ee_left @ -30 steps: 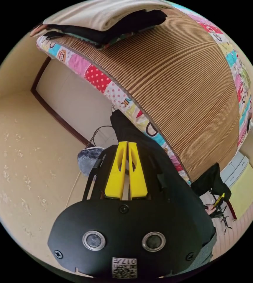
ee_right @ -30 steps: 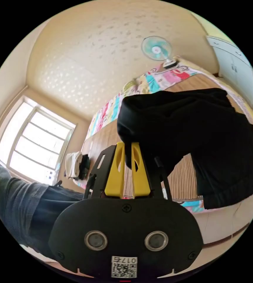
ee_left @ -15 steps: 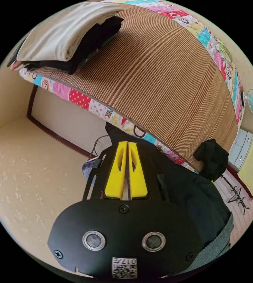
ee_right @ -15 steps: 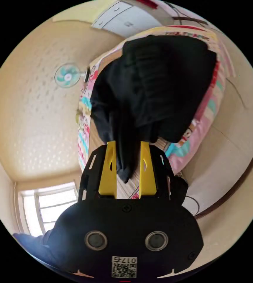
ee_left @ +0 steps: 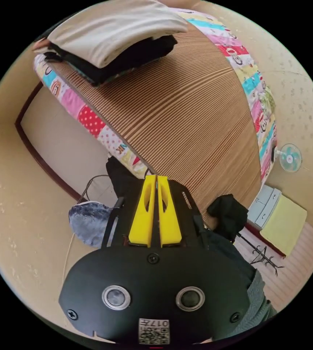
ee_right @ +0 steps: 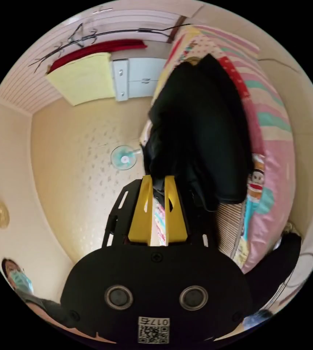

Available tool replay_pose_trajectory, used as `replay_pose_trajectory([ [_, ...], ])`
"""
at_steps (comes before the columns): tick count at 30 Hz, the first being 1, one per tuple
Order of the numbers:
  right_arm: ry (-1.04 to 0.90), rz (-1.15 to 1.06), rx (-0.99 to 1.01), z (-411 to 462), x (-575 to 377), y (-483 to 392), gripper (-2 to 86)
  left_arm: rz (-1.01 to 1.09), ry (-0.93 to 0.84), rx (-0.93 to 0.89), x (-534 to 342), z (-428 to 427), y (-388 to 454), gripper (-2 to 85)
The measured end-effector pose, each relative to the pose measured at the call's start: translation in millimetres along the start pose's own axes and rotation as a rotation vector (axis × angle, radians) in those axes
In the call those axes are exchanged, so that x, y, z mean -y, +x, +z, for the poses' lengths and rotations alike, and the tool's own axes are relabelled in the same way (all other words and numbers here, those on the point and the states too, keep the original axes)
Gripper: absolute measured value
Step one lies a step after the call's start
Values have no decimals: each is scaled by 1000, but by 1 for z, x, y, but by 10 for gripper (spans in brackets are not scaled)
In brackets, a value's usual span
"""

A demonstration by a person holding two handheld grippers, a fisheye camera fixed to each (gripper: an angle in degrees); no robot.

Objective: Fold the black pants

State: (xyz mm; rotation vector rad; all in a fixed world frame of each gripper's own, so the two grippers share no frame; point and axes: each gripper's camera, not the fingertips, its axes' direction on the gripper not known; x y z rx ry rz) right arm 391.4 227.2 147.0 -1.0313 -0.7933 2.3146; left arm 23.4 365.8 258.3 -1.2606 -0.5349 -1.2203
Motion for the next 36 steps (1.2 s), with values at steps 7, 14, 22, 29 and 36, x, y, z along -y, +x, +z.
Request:
replay_pose_trajectory([
  [7,-384,-524,79,79,-95,-134,20,610,223,-394,-44,-22,147,19],
  [14,-650,-836,374,137,-263,-239,12,1317,257,-380,-220,-33,317,126],
  [22,-956,-1141,569,147,-512,-286,10,1613,243,-250,-398,7,350,228],
  [29,-982,-1410,511,120,-651,-275,19,1587,404,-388,-458,5,276,77],
  [36,-797,-1428,535,60,-659,-190,21,1501,475,-697,-487,-41,211,65],
])
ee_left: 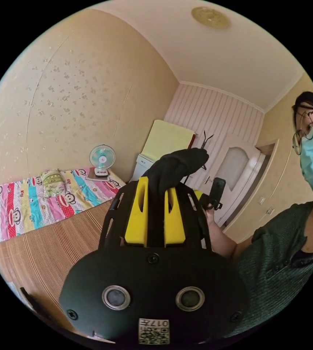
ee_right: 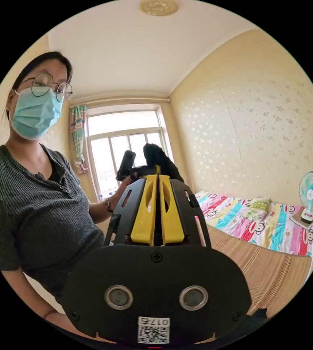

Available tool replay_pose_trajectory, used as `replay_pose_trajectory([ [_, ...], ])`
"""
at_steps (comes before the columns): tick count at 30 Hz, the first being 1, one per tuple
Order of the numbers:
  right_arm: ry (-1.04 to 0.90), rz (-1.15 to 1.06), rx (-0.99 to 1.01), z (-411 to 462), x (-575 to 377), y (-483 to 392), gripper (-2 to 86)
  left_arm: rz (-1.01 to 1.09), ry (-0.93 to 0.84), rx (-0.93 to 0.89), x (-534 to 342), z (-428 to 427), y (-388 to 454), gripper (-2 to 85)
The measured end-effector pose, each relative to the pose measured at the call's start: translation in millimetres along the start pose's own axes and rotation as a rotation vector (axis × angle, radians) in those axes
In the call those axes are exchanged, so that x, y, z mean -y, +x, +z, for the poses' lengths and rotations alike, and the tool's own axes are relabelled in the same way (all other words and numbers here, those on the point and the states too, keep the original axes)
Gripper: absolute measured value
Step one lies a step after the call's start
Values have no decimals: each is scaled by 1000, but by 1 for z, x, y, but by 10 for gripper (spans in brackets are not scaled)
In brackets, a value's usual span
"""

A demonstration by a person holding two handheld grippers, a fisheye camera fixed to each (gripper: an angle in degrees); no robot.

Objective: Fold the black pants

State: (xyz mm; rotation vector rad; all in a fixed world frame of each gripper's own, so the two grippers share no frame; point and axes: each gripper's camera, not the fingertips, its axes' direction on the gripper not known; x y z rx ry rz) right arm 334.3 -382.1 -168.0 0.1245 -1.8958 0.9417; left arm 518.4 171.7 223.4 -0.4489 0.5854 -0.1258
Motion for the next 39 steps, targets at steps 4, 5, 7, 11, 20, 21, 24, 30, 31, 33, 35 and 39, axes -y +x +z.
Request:
replay_pose_trajectory([
  [4,-70,101,-260,-2,-78,4,40,97,124,-95,6,-53,42,65],
  [5,-79,138,-300,1,-103,7,54,114,158,-115,9,-65,53,65],
  [7,-89,182,-311,12,-138,14,73,142,205,-160,14,-79,70,66],
  [11,-199,186,-234,80,-168,12,162,187,281,-248,23,-99,106,67],
  [20,45,-268,-350,137,-95,-91,140,219,294,-251,22,-154,139,72],
  [21,82,-330,-328,136,-91,-101,88,214,286,-250,22,-159,138,74],
  [24,150,-277,-289,135,-75,-98,54,167,262,-190,19,-191,127,81],
  [30,239,-211,-265,141,-43,-84,51,48,98,-13,-12,-233,82,91],
  [31,239,-213,-275,146,-42,-85,52,-18,42,11,-23,-233,71,89],
  [33,205,-185,-295,166,-39,-86,57,-65,18,69,-42,-236,61,86],
  [35,184,-177,-282,178,-41,-86,58,-116,136,130,-67,-250,60,81],
  [39,136,-292,-343,191,-50,-102,64,-134,438,212,-87,-279,82,77],
])
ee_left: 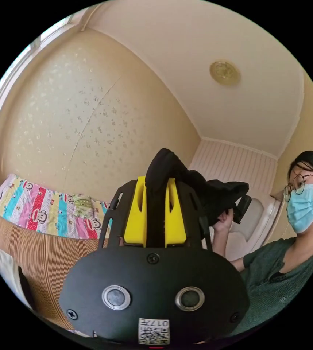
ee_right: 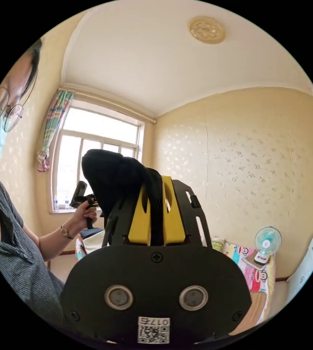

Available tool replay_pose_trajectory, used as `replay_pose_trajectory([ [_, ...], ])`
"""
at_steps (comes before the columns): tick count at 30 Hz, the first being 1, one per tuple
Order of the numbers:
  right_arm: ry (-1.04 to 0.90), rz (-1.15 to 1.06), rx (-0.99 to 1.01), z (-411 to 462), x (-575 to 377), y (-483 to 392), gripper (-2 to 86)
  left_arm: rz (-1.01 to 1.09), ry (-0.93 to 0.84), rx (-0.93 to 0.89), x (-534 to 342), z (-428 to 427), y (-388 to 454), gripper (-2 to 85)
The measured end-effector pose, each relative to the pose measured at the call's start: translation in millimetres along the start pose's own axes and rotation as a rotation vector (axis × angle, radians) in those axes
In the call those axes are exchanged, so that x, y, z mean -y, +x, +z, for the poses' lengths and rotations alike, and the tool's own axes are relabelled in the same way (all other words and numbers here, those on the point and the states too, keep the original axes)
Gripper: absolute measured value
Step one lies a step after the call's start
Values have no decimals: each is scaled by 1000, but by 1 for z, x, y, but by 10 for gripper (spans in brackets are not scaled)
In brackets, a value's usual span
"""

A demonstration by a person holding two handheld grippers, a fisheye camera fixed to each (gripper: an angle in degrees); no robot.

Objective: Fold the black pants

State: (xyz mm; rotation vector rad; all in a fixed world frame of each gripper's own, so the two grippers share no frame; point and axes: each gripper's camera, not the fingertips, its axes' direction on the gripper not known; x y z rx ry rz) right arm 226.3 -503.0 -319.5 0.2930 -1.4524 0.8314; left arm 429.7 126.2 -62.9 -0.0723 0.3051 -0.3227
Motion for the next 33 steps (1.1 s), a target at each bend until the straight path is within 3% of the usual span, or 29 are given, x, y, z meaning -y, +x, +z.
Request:
replay_pose_trajectory([
  [3,-43,-71,-8,-7,4,-6,70,148,168,88,27,-32,41,74],
  [8,-104,-133,129,-34,11,7,71,262,358,21,97,-72,89,72],
  [18,-9,-79,166,-70,33,69,64,469,457,8,210,-85,115,75],
  [24,-68,-50,191,-28,15,143,69,473,420,35,281,-72,60,76],
  [28,-180,87,229,36,-27,216,65,393,320,172,325,-24,-22,75],
  [33,-455,268,49,221,-102,396,72,274,79,256,424,117,-197,75],
])
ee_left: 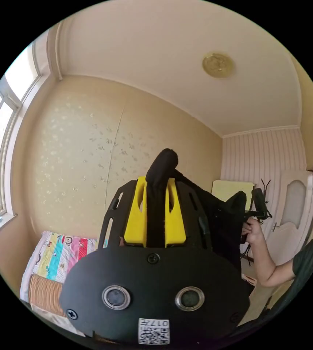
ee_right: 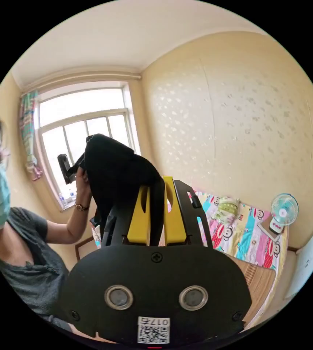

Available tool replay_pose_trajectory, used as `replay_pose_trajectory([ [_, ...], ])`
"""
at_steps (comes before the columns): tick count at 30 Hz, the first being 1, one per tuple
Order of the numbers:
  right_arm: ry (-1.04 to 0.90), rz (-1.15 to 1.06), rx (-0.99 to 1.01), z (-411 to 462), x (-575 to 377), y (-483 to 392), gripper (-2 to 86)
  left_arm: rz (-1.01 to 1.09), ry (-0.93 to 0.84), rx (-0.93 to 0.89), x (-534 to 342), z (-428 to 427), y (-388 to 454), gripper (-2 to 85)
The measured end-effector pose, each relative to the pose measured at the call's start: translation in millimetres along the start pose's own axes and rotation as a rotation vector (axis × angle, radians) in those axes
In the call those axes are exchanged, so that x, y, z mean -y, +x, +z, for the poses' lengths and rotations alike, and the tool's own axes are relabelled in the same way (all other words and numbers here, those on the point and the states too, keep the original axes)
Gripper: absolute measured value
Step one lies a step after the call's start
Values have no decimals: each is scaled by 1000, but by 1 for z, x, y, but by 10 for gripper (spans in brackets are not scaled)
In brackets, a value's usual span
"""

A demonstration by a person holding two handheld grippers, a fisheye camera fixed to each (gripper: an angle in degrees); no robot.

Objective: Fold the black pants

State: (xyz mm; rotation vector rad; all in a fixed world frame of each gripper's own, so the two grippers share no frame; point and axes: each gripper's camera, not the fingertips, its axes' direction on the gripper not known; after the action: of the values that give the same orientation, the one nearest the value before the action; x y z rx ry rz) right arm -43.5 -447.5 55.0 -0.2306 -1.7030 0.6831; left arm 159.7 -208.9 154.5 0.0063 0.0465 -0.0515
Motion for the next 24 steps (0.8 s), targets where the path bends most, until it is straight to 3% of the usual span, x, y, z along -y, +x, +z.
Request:
replay_pose_trajectory([
  [2,-66,42,-101,87,31,89,86,-68,-153,57,9,137,-107,81],
  [3,-59,109,-128,141,36,151,86,-95,-191,78,4,166,-134,84],
  [4,-64,149,-126,164,33,181,86,-182,-330,118,-10,221,-190,88],
  [5,-127,252,-169,205,18,235,79,-300,-480,135,-33,260,-240,93],
  [7,-229,385,-305,244,-24,293,71,-343,-556,67,-77,284,-287,97],
  [10,-322,434,-302,284,-137,346,65,-325,-676,-10,-179,284,-332,50],
  [12,-547,456,-206,324,-256,383,59,-413,-817,29,-255,272,-362,50],
  [14,-704,519,-174,342,-351,403,56,-617,-1007,91,-360,238,-402,83],
  [17,-891,601,-141,346,-483,420,54,-836,-1122,127,-449,185,-432,88],
  [22,-1020,725,-77,321,-592,437,52,-847,-1225,286,-482,139,-445,87],
  [24,-991,758,76,312,-611,431,59,-838,-1253,334,-484,130,-444,89],
])
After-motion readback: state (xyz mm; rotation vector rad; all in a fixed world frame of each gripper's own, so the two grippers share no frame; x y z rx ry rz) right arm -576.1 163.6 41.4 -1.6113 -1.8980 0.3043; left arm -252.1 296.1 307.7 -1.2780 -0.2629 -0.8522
